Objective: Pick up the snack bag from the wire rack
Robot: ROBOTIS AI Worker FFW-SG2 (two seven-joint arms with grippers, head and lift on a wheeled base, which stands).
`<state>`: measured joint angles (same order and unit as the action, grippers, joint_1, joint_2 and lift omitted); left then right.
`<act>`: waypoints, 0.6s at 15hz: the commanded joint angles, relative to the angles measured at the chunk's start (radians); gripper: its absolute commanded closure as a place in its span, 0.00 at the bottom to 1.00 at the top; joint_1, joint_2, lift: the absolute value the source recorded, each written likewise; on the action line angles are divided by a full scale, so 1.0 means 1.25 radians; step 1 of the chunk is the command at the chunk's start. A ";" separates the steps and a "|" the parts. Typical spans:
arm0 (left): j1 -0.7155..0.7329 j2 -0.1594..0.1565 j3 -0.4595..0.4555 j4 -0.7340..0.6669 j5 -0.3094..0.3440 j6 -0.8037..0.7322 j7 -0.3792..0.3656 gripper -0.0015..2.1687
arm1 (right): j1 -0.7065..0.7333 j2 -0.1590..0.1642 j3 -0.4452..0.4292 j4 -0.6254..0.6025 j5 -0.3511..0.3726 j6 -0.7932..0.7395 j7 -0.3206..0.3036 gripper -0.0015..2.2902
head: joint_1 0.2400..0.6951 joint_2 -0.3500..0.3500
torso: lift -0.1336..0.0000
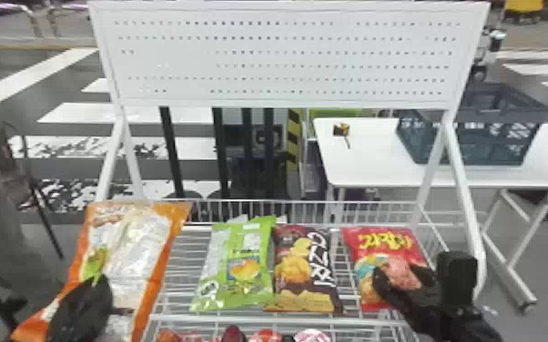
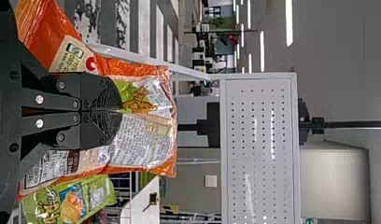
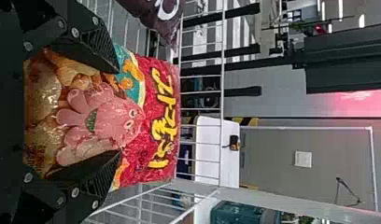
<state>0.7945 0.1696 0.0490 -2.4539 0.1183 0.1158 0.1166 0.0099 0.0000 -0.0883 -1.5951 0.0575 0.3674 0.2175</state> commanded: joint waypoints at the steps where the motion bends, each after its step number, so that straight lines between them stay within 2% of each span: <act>1: -0.001 0.001 -0.001 0.002 0.001 -0.002 0.000 0.86 | 0.003 0.001 -0.001 -0.006 0.001 0.032 0.013 0.48 | 0.57 0.50 | 1.00; 2: -0.001 0.002 -0.001 0.002 0.001 0.000 0.000 0.86 | 0.008 0.001 0.001 -0.016 -0.002 0.039 0.016 0.78 | 0.57 0.50 | 1.00; 3: -0.001 0.002 -0.001 0.002 0.000 -0.002 0.000 0.86 | 0.013 0.001 0.003 -0.035 0.001 0.057 0.016 0.97 | 0.57 0.50 | 1.00; 9: 0.007 0.003 -0.006 -0.003 0.000 -0.002 0.000 0.86 | 0.046 0.001 0.009 -0.086 -0.003 0.066 0.009 0.98 | 0.57 0.50 | 1.00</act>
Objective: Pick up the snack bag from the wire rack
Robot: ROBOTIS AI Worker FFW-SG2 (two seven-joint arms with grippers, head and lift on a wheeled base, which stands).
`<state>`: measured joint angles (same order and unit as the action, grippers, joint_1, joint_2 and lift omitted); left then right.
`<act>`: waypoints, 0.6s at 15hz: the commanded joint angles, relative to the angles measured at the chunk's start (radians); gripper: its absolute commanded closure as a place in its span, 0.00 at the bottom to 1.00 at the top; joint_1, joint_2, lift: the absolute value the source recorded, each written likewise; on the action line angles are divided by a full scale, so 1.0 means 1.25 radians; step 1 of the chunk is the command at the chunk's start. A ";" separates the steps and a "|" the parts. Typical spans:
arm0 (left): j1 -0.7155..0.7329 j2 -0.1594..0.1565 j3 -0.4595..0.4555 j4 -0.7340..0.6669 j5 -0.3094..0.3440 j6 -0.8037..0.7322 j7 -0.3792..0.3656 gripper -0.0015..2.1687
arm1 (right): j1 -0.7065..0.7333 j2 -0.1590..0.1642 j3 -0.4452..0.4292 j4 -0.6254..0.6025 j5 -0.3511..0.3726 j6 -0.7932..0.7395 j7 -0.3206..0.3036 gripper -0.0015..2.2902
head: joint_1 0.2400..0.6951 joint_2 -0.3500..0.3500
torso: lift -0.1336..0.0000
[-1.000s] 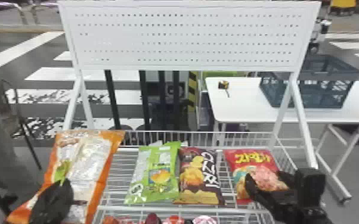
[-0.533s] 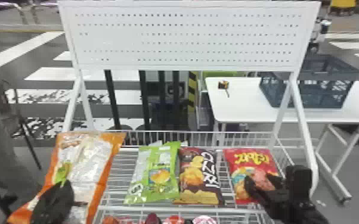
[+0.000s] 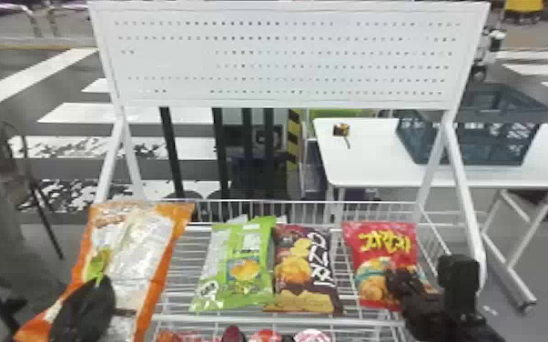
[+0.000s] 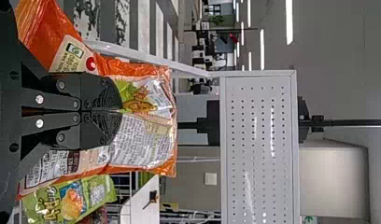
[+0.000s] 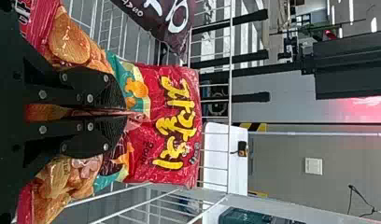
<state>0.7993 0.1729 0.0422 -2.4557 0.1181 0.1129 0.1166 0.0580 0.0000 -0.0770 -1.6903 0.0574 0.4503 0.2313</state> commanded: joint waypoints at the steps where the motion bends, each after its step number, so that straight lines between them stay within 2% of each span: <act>1: 0.006 0.000 -0.001 -0.005 -0.001 0.000 0.000 0.86 | 0.019 0.001 0.001 -0.030 -0.005 -0.010 -0.008 0.98 | 0.57 0.50 | 1.00; 5: 0.022 0.002 0.001 -0.015 -0.002 -0.010 0.000 0.86 | 0.118 0.001 0.008 -0.230 -0.050 -0.012 -0.019 0.98 | 0.57 0.50 | 1.00; 9: 0.028 0.003 0.001 -0.016 -0.001 -0.025 0.000 0.86 | 0.281 0.001 0.011 -0.420 -0.101 -0.022 -0.016 0.98 | 0.57 0.50 | 1.00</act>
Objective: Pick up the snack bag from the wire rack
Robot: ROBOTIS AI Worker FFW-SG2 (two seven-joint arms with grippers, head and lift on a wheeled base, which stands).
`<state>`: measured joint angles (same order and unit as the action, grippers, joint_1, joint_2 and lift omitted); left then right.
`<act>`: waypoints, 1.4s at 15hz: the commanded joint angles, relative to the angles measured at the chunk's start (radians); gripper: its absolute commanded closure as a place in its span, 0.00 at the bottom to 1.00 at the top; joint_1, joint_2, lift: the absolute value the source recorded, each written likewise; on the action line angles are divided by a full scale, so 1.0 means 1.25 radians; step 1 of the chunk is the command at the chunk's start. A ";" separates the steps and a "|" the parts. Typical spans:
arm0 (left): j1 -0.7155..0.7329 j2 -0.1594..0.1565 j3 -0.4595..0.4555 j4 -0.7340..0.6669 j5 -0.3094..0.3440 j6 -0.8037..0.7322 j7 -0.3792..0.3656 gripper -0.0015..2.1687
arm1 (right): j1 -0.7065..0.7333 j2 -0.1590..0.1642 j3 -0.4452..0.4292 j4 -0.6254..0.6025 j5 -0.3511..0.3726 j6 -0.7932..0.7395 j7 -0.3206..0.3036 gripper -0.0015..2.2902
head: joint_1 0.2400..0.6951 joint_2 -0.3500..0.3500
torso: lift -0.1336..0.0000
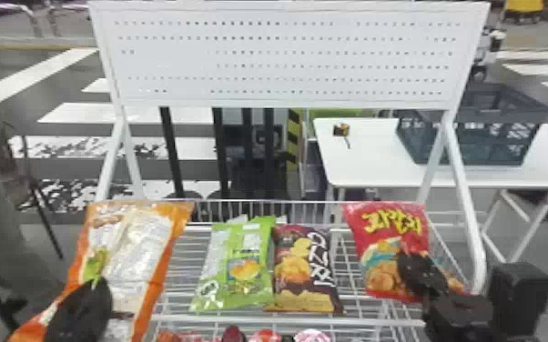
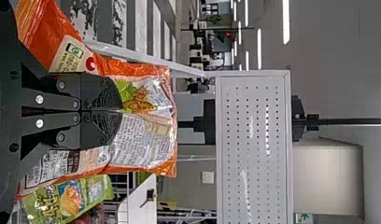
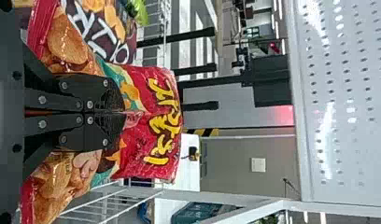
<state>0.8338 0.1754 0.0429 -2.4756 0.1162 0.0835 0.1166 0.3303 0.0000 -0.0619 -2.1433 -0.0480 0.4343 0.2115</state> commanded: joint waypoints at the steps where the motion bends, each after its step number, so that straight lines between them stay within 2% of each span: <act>1: 0.001 0.002 0.000 0.000 0.002 -0.001 0.000 0.86 | 0.126 0.001 -0.009 -0.092 -0.049 -0.063 0.005 0.98 | 0.57 0.50 | 1.00; 2: -0.002 0.004 0.000 0.000 0.003 -0.001 0.000 0.86 | 0.190 0.001 -0.015 -0.121 -0.072 -0.132 0.005 0.98 | 0.57 0.50 | 1.00; 5: -0.009 0.006 0.000 0.002 0.002 -0.001 0.005 0.86 | 0.342 0.001 -0.033 -0.194 -0.079 -0.292 0.007 0.98 | 0.57 0.50 | 1.00; 9: -0.018 0.006 0.001 0.006 0.004 0.001 0.005 0.86 | 0.461 0.001 -0.061 -0.286 -0.079 -0.294 0.014 0.98 | 0.57 0.50 | 1.00; 21: -0.014 0.004 0.000 0.001 0.004 -0.001 0.005 0.86 | 0.478 0.001 -0.083 -0.299 -0.079 -0.282 0.026 0.98 | 0.57 0.50 | 1.00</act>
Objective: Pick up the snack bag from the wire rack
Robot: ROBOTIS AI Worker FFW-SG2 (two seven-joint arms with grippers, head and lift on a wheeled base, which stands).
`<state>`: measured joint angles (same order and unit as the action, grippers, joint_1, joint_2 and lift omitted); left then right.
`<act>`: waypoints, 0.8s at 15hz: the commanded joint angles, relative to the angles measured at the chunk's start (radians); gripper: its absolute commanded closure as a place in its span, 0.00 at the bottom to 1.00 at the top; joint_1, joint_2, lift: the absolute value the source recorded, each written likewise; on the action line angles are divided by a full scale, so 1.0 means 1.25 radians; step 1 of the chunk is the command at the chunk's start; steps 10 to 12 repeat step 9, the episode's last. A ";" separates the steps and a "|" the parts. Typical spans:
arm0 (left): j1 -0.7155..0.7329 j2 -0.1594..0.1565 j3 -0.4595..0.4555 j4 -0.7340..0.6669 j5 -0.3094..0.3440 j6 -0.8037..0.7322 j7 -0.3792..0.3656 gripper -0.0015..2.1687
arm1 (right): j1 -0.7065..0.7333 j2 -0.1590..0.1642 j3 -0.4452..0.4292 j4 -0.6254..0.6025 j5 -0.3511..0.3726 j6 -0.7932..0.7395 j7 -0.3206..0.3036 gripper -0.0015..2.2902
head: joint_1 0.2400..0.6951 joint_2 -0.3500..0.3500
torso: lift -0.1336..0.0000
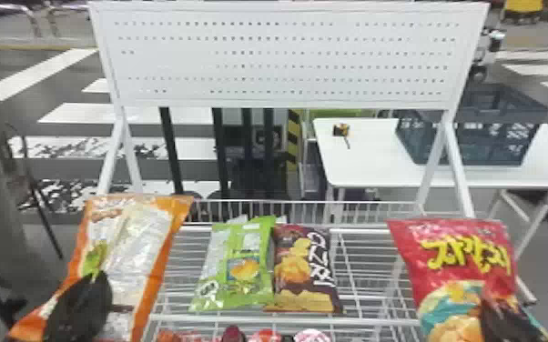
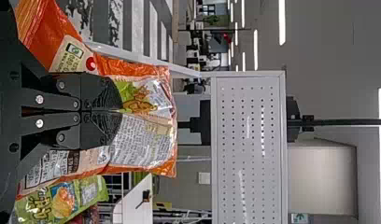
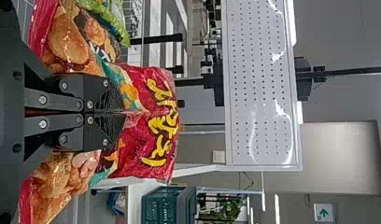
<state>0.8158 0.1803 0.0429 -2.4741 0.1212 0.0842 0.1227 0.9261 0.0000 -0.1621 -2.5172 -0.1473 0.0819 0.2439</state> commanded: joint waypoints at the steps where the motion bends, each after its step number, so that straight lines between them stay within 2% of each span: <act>1: 0.000 0.001 0.000 0.000 0.000 -0.002 0.000 0.86 | 0.003 0.001 -0.003 0.000 0.000 -0.002 0.000 0.98 | 0.57 0.50 | 1.00; 12: 0.004 0.001 0.000 -0.005 -0.001 -0.002 0.000 0.86 | 0.005 0.001 -0.007 -0.001 0.000 -0.005 0.000 0.98 | 0.57 0.50 | 1.00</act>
